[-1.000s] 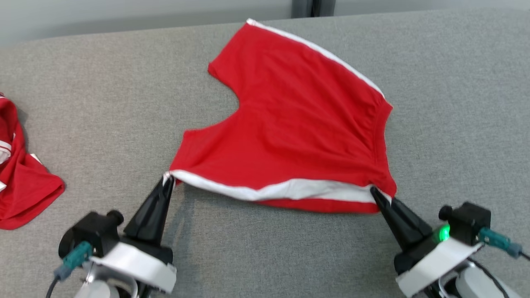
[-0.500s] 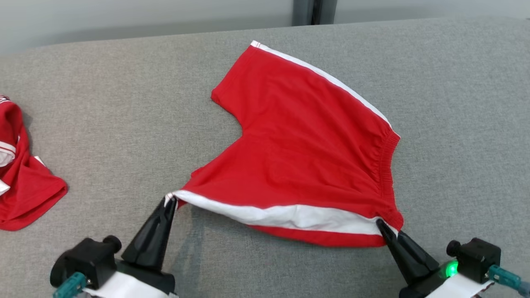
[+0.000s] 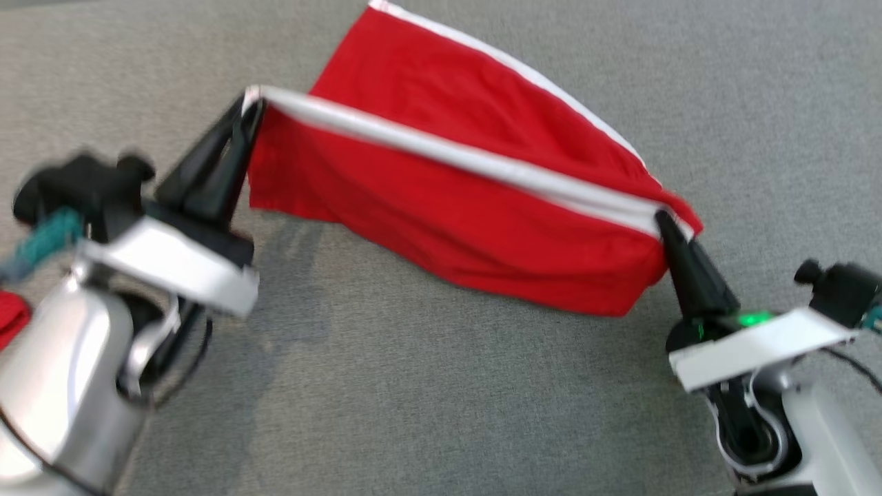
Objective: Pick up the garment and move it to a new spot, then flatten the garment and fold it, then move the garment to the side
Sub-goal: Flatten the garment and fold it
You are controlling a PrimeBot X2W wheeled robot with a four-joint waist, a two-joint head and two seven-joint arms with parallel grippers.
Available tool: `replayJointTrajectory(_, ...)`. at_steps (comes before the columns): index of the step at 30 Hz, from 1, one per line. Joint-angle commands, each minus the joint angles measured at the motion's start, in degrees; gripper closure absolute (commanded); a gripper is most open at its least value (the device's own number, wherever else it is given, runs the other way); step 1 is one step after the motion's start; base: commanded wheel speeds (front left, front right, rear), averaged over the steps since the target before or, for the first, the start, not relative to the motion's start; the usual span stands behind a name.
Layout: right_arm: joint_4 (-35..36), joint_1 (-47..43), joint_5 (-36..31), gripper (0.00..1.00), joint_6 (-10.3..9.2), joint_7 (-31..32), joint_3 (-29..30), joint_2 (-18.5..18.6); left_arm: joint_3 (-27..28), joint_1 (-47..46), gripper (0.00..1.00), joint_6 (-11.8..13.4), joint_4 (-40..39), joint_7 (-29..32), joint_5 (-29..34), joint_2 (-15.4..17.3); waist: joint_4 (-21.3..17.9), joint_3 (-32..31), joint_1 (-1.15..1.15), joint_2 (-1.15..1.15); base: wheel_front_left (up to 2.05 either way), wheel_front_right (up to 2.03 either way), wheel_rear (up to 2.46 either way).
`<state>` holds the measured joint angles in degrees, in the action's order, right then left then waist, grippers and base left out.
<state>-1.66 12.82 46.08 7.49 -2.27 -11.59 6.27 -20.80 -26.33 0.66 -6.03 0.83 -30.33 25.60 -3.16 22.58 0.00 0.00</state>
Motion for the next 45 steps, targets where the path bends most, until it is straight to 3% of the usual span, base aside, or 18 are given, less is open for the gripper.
replayJointTrajectory(1,-1.65,3.38,-0.27,1.0,0.01,0.25,1.11,-0.82,-0.73,-6.3,1.0,-2.51,4.31,0.94,-0.14,-0.22,-1.66,3.27,0.0,0.0,0.0,0.0,0.0)
replayJointTrajectory(8,-8.26,12.46,-3.86,1.0,0.01,-0.48,0.92,-2.54,-5.21,-23.17,1.0,-7.15,21.25,2.62,0.09,-2.93,-4.52,7.02,0.0,0.0,0.0,0.0,0.0)
replayJointTrajectory(16,-14.55,19.27,-2.05,1.0,0.01,-3.33,-2.62,-3.26,-9.76,-36.33,1.0,-8.09,42.67,0.0,-1.69,-6.38,-7.87,9.75,0.0,0.0,0.0,0.0,0.0)
replayJointTrajectory(21,-17.35,20.91,0.4,1.0,0.01,-5.12,-5.84,-3.3,-12.79,-39.93,1.0,-8.12,51.2,-1.63,-3.97,-7.71,-8.59,10.06,0.0,0.0,0.0,0.0,0.0)
replayJointTrajectory(22,-17.82,21.13,0.58,0.97,0.01,-5.55,-6.28,-3.31,-13.45,-40.36,1.0,-8.12,52.3,-2.17,-4.47,-7.93,-8.62,10.03,0.0,0.0,0.0,0.0,0.0)
replayJointTrajectory(23,-18.26,21.32,0.8,0.71,0.01,-5.81,-6.71,-3.33,-14.02,-40.59,1.0,-8.12,53.39,-2.55,-5.12,-8.12,-8.65,9.95,0.0,0.0,0.0,0.0,0.0)
replayJointTrajectory(24,-18.65,21.42,0.91,0.53,0.01,-6.02,-7.06,-3.34,-14.62,-40.66,1.0,-8.13,54.32,-2.87,-5.82,-8.45,-8.63,9.84,0.0,0.0,0.0,0.0,0.0)
replayJointTrajectory(25,-19.02,21.48,0.77,0.0,0.01,-6.07,-7.45,-3.36,-15.18,-40.85,0.64,-8.13,55.19,-3.2,-6.4,-8.67,-8.58,9.72,0.0,0.0,0.0,0.0,0.0)
replayJointTrajectory(26,-19.23,21.45,0.78,0.0,0.01,-6.2,-7.72,-3.37,-15.48,-41.12,0.03,-8.13,56.13,-3.93,-6.89,-8.75,-8.5,9.61,0.0,0.0,0.0,0.0,0.0)
replayJointTrajectory(36,-14.23,13.4,-7.27,0.0,0.01,-6.35,-5.23,-2.52,-17.62,-38.86,0.0,-7.87,59.11,-14.69,-7.55,-9.33,-6.92,6.77,0.0,0.0,0.0,0.0,0.0)
replayJointTrajectory(39,-10.93,9.49,-11.2,0.0,0.01,-5.8,-2.77,-2.23,-15.81,-36.32,0.0,-5.86,57.48,-15.69,-7.61,-8.95,-6.47,5.35,0.0,0.0,0.0,0.0,0.0)
replayJointTrajectory(45,-2.58,2.36,-21.56,0.0,0.01,-5.7,4.78,-2.15,-9.11,-23.8,0.0,0.45,42.86,-15.86,-5.27,-6.4,-4.44,1.69,0.0,0.0,0.0,0.0,0.0)
